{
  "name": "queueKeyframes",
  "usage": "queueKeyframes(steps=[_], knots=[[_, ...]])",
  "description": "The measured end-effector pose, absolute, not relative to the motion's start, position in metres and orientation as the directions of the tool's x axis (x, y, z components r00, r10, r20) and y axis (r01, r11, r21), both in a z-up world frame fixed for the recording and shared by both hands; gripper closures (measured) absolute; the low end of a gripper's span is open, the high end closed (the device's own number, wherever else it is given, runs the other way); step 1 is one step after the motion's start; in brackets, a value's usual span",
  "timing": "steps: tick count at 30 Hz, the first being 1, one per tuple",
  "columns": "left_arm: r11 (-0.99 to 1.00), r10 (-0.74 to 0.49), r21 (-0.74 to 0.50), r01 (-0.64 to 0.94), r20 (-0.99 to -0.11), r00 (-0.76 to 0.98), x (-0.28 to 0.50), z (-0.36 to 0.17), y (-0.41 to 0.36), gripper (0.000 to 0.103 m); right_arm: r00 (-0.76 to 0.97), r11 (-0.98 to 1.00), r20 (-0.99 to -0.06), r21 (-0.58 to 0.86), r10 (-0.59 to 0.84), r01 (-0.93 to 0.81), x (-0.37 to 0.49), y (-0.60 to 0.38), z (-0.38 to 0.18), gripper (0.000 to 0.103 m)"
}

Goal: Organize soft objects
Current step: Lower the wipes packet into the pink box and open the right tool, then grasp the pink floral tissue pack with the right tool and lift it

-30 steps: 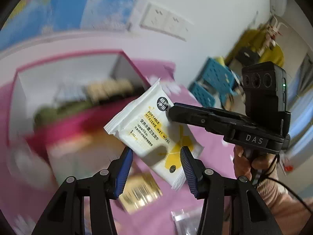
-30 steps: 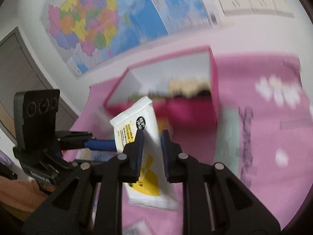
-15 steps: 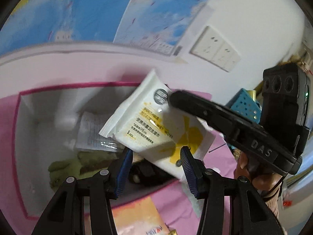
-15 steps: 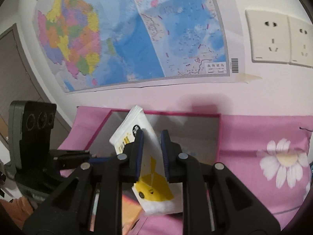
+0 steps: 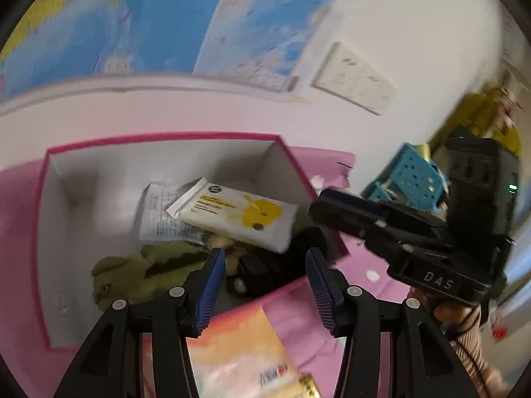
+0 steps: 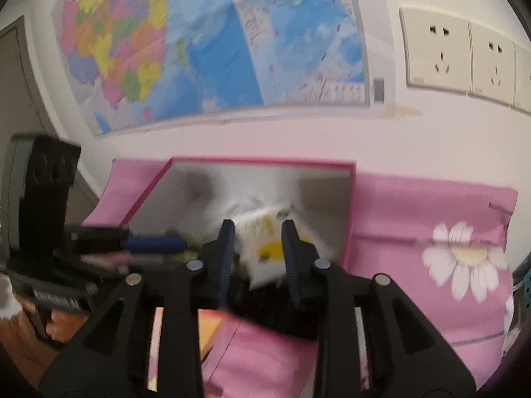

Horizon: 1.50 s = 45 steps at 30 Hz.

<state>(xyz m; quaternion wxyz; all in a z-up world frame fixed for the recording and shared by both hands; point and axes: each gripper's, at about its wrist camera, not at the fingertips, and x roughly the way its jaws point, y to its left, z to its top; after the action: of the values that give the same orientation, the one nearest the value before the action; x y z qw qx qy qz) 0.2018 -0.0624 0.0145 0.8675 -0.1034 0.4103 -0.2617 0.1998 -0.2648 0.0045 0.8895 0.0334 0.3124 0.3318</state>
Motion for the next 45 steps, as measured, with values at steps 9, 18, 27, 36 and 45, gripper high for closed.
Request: queueKeyframes(steps=[9,18,27,36,45], knots=[[0.812,-0.573,-0.321,0.487,-0.596,0.562,0.116,0.023,-0.037,0.049,0.452,0.654,-0.491,0.403,0.745,-0.640,0.118,-0.278,-0.020,0.062],[0.790,-0.588,-0.364,0.494,-0.678,0.441,0.062,-0.030,-0.033,0.049,0.342,0.654,-0.577,0.510,0.742,-0.559,0.058,-0.285,-0.084,0.061],[0.757,-0.590,-0.340,0.558,-0.724,0.359,0.010,-0.059,-0.057,0.049,0.303,0.661,-0.608,0.539,0.734,-0.521,0.028,-0.285,-0.105,0.061],[0.799,-0.554,-0.370,0.475,-0.760,0.339,-0.009,-0.079,-0.031,0.049,0.145,0.556,-0.604,0.579,0.783,-0.596,-0.005,-0.251,-0.116,0.061],[0.772,-0.582,-0.409,0.486,-0.762,0.284,-0.018,-0.088,-0.027,0.058,0.062,0.513,-0.596,0.629,0.801,-0.584,-0.025,-0.253,-0.119,0.061]])
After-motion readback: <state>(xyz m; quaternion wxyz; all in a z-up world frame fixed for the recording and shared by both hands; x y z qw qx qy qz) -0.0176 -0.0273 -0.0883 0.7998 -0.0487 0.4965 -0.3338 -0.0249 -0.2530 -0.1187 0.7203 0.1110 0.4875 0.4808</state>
